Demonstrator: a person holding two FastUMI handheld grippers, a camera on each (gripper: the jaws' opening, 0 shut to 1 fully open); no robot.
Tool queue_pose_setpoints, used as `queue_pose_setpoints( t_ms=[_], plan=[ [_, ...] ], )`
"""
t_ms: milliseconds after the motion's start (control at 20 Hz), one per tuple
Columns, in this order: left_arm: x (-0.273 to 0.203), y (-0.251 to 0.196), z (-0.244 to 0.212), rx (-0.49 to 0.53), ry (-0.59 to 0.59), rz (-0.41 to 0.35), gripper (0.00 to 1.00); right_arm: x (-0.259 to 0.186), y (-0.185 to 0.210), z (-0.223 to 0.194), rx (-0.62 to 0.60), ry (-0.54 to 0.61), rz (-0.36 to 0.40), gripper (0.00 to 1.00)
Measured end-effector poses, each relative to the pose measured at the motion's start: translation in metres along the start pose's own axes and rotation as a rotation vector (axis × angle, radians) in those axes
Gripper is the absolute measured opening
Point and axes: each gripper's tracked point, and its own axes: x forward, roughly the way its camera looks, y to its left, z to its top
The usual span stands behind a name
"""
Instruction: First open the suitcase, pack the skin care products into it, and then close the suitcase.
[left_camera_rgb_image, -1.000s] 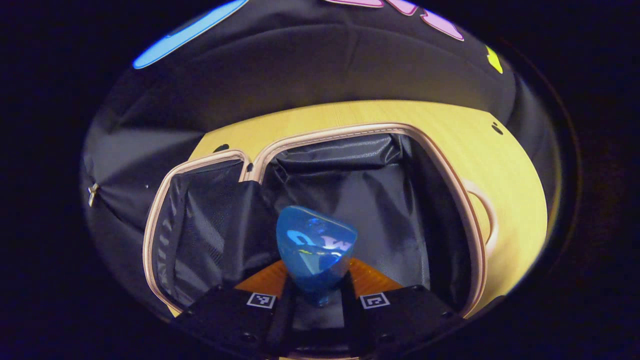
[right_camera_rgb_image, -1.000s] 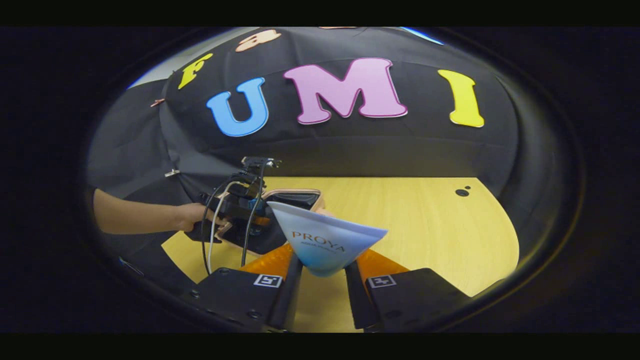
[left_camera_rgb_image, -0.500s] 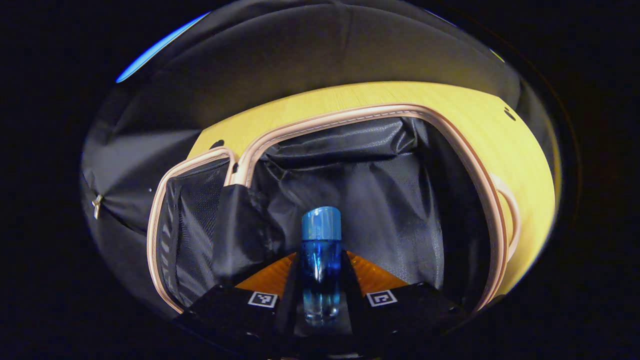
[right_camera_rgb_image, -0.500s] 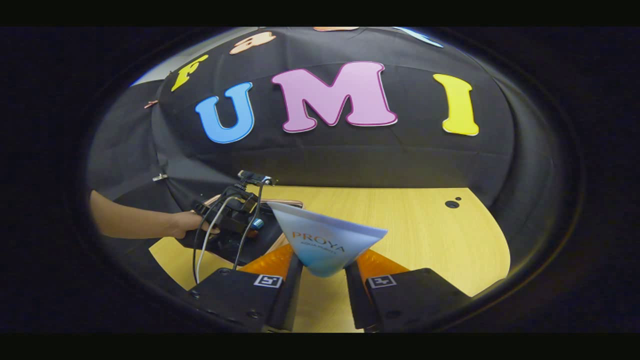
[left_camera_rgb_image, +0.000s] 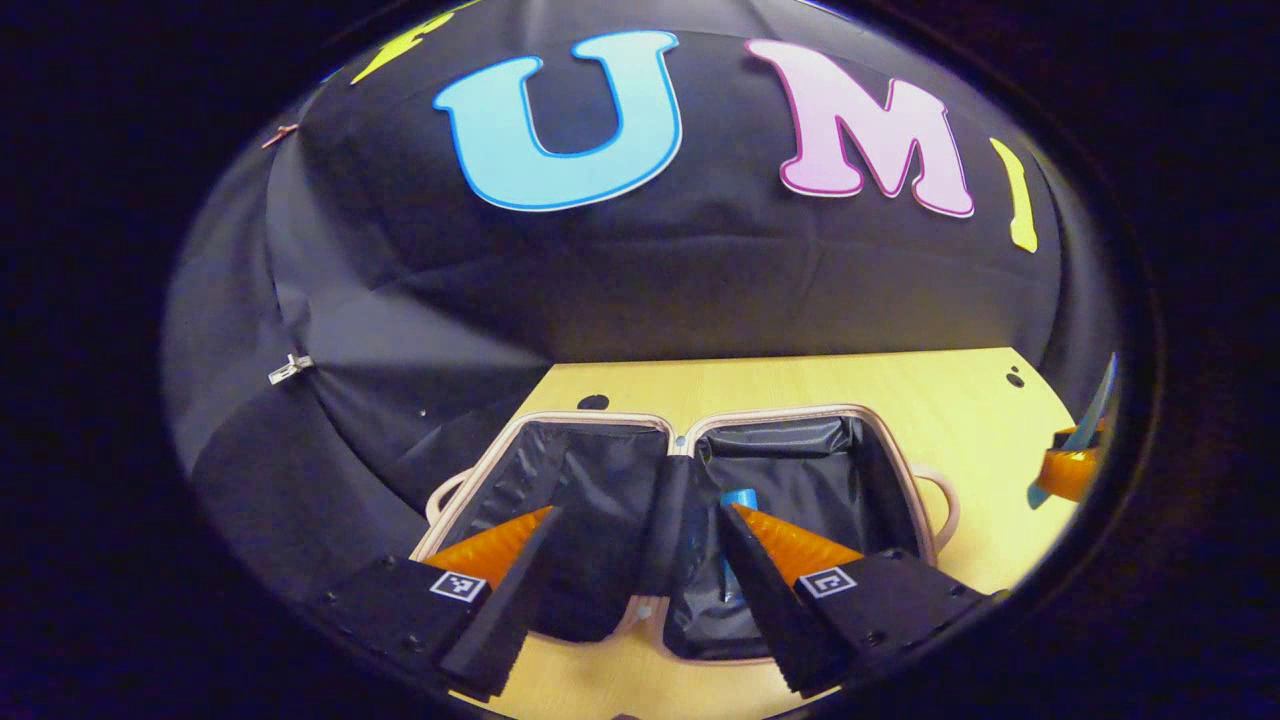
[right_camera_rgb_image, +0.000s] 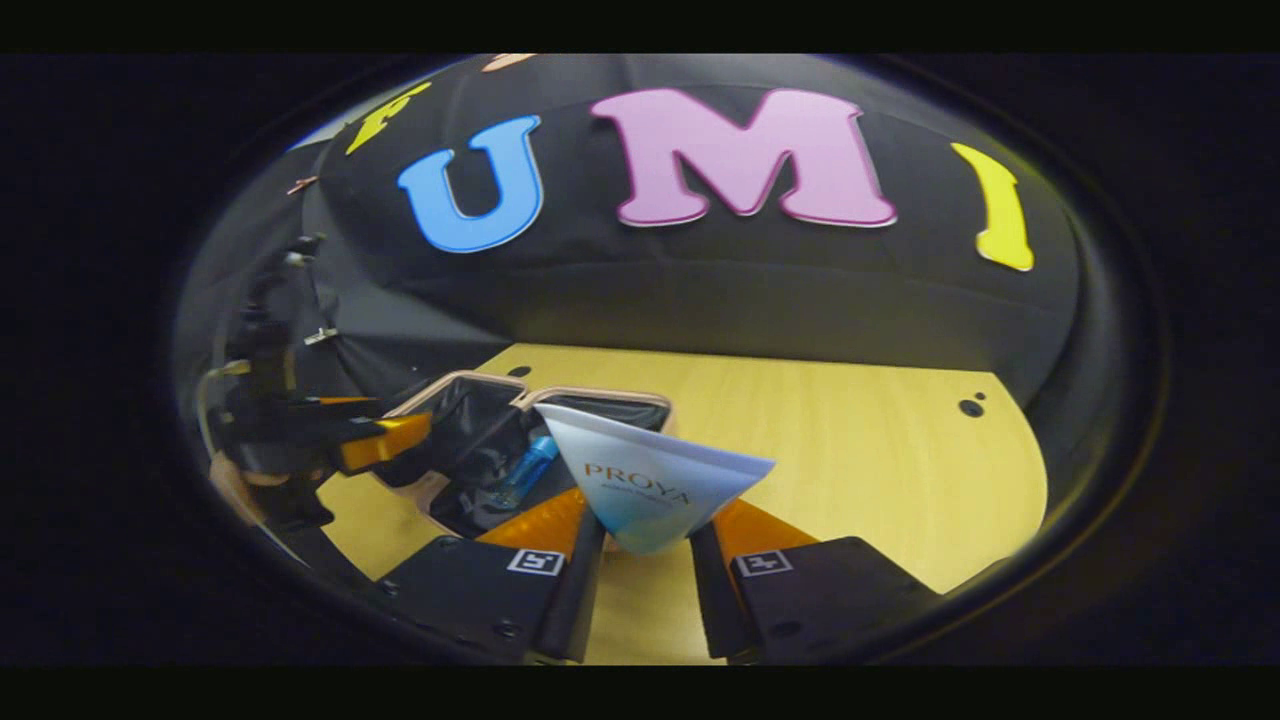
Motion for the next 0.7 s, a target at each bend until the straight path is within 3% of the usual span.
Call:
queue_pose_setpoints(
  t_ms=[150, 250, 400, 550, 700],
  plan=[
    [-0.031, 0.037, -0.002, 0.032, -0.076, 0.058, 0.98, 0.040, 0.034, -0.012, -0.020, 0.079, -0.004, 0.47],
    [-0.052, 0.040, -0.007, -0.007, -0.094, 0.044, 0.97, 0.068, 0.043, -0.033, -0.043, 0.170, -0.039, 0.47],
    [-0.070, 0.052, -0.016, -0.059, -0.103, 0.016, 0.97, 0.095, 0.061, -0.067, 0.029, 0.334, -0.069, 0.47],
    [-0.082, 0.071, -0.028, -0.072, -0.103, 0.023, 0.97, 0.126, 0.057, -0.094, 0.067, 0.427, -0.134, 0.47],
    [-0.095, 0.091, -0.032, -0.083, -0.122, 0.046, 0.98, 0.142, 0.055, -0.108, 0.180, 0.487, -0.176, 0.47]
  ],
)
